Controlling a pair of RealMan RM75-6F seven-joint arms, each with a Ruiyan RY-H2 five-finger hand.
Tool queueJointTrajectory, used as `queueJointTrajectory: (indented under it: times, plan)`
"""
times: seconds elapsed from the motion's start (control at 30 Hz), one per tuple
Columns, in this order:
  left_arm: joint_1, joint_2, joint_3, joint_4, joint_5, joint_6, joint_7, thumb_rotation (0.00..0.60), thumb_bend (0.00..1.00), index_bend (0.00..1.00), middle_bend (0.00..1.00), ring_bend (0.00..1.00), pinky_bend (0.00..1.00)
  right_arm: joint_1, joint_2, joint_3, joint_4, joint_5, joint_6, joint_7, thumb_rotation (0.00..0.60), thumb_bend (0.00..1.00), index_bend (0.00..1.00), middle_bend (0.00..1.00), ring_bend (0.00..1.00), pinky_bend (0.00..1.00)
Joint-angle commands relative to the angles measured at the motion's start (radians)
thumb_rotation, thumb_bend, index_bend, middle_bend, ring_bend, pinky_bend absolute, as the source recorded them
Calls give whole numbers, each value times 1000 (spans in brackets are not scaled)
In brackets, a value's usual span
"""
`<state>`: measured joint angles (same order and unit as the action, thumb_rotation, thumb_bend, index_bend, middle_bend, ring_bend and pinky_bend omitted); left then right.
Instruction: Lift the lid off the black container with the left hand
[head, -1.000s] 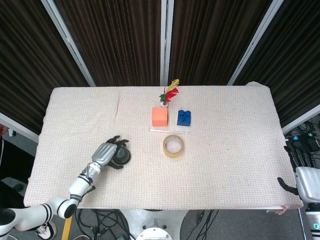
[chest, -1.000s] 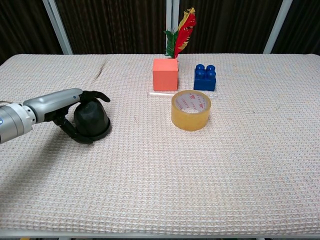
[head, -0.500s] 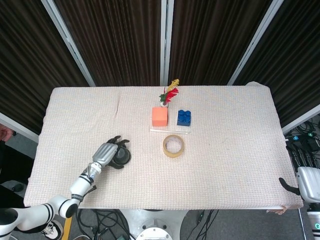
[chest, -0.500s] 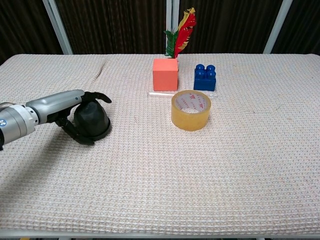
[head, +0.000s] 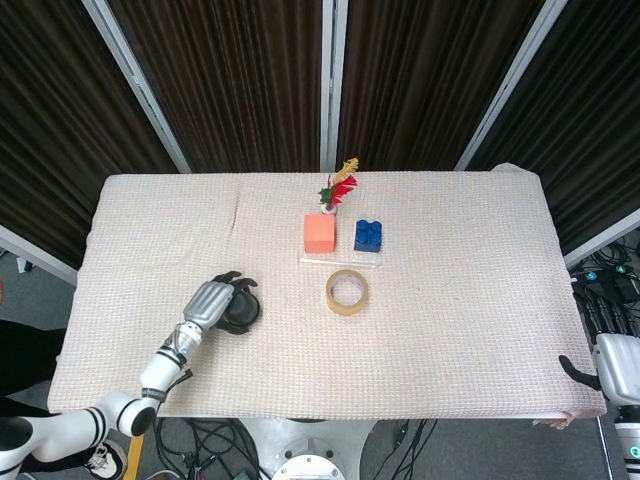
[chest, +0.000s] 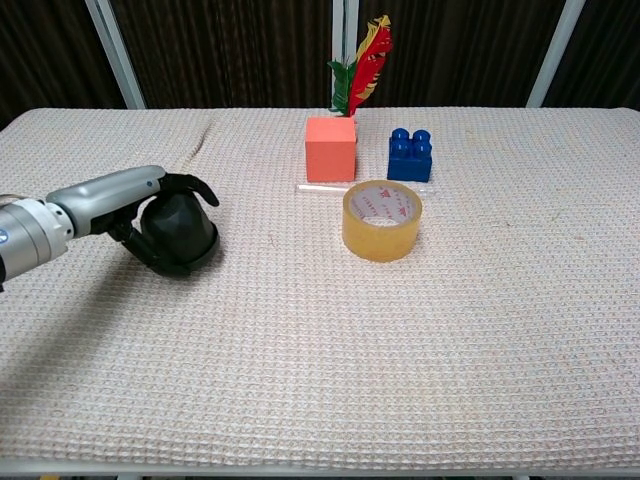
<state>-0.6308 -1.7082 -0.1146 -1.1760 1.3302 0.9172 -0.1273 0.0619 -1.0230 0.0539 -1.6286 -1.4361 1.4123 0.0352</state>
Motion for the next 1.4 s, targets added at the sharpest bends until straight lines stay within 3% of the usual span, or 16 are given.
queueJointTrajectory:
  times: [0.03,0.3,0.67,1.23,1.4]
  plan:
    - [1,16,-5,-21,3,13,12,600,109,289,457,160,273,0,-1,0,2,2,-2,1,600,130,0,0,0,0]
    - [-4,77,-13,-94,7,35,80,600,137,382,492,238,381,-1,-4,1,10,5,-3,12,600,132,0,0,0,0]
    - [-23,176,-19,-194,-33,0,191,600,151,410,529,317,445,-2,-9,2,22,4,-3,29,600,132,0,0,0,0]
    - [-118,502,-125,-511,-262,-96,376,600,157,412,530,329,458,-15,-7,-1,24,-44,47,56,600,132,0,0,0,0]
    - [-144,533,-144,-547,-316,-99,378,600,158,426,530,338,467,-17,-10,-4,29,-43,45,57,600,133,0,0,0,0]
